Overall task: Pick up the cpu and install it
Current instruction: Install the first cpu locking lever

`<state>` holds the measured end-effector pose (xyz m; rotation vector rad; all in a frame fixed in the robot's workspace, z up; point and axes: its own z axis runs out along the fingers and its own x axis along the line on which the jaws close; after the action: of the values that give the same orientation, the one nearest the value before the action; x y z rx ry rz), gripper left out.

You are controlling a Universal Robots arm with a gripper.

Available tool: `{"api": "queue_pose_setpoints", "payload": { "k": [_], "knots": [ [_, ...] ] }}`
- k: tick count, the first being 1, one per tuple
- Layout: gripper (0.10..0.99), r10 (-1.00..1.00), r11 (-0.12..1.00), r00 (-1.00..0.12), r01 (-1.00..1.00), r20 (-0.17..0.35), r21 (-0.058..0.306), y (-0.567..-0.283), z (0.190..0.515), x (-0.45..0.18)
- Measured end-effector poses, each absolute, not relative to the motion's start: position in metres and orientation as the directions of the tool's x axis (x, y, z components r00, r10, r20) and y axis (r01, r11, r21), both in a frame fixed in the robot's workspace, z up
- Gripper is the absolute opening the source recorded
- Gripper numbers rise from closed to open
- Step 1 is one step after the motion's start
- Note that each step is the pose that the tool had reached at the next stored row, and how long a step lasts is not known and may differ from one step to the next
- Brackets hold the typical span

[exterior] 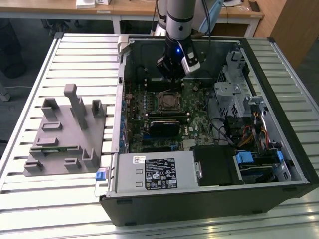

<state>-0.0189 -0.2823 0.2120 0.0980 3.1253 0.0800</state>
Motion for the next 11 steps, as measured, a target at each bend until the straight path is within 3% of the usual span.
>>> {"api": "queue_pose_setpoints", "payload": {
  "k": [11],
  "knots": [
    [0.106,0.063,0.997,-0.998,0.062,-0.011,0.049,-0.2823,0.205,-0.017]
  ]
}}
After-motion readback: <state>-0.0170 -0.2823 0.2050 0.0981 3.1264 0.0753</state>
